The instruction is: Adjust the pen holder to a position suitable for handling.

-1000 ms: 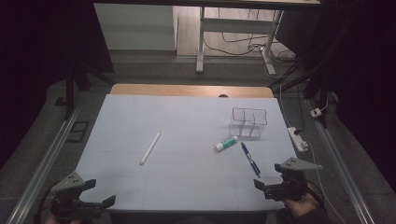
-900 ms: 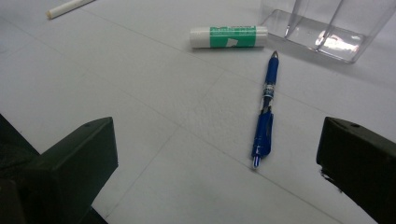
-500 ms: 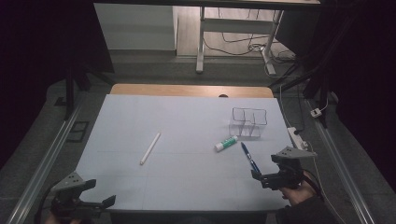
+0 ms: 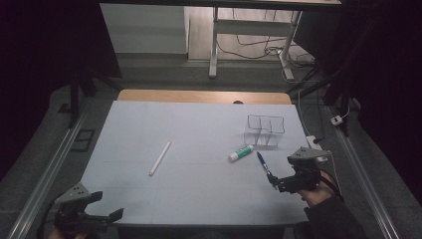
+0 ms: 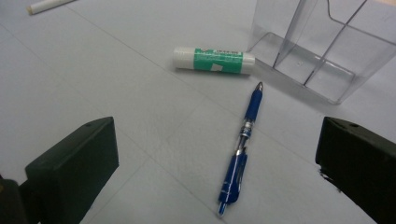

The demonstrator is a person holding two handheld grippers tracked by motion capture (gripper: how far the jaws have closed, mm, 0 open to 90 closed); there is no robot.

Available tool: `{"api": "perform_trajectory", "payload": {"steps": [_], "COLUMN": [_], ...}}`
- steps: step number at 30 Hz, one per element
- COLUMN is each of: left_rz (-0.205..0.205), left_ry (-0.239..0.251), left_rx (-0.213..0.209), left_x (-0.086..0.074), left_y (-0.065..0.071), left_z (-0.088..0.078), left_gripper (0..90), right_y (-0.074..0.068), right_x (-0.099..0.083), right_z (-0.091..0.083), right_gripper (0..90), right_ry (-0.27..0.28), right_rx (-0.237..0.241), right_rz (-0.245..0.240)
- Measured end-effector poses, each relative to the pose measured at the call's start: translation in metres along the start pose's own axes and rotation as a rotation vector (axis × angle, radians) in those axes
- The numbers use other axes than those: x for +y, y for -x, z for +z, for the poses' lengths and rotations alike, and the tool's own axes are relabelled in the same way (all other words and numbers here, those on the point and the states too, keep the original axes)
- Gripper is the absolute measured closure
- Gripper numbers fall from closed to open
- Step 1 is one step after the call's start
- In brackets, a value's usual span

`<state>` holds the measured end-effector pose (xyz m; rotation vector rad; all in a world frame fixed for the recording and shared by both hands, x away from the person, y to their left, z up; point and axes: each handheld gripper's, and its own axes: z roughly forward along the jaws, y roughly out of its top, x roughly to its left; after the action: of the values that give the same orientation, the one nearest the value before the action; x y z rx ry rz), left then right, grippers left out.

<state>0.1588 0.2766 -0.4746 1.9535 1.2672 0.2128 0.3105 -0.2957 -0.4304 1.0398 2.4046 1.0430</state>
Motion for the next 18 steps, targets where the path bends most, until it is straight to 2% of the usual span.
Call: {"api": "perform_trajectory", "payload": {"steps": [6,12,15,18], "left_rz": [-0.003,-0.006,-0.007,-0.008], "left_ry": [-0.003,-0.005,-0.005,-0.007], "left_rx": [-0.002,-0.003,-0.004,-0.003], "left_x": [0.000,0.000,0.000,0.000], "left_y": [0.000,-0.001,-0.001,-0.001], "left_z": [0.000,0.001,0.001,0.001], "left_gripper": [1.7,1.8,1.8,1.8], "right_y": [0.011,0.024,0.032,0.034], "right_x": [0.014,0.028,0.038,0.044], "right_z": [0.005,0.011,0.013,0.015], "right_gripper": [0.0,0.0,0.6,0.7], "right_ry": [-0.003,-0.029,-0.039,-0.049], "right_rx": [0.019,0.002,-0.008,-0.019], "right_rz": [-0.018,-0.045,-0.036,-0.028]}}
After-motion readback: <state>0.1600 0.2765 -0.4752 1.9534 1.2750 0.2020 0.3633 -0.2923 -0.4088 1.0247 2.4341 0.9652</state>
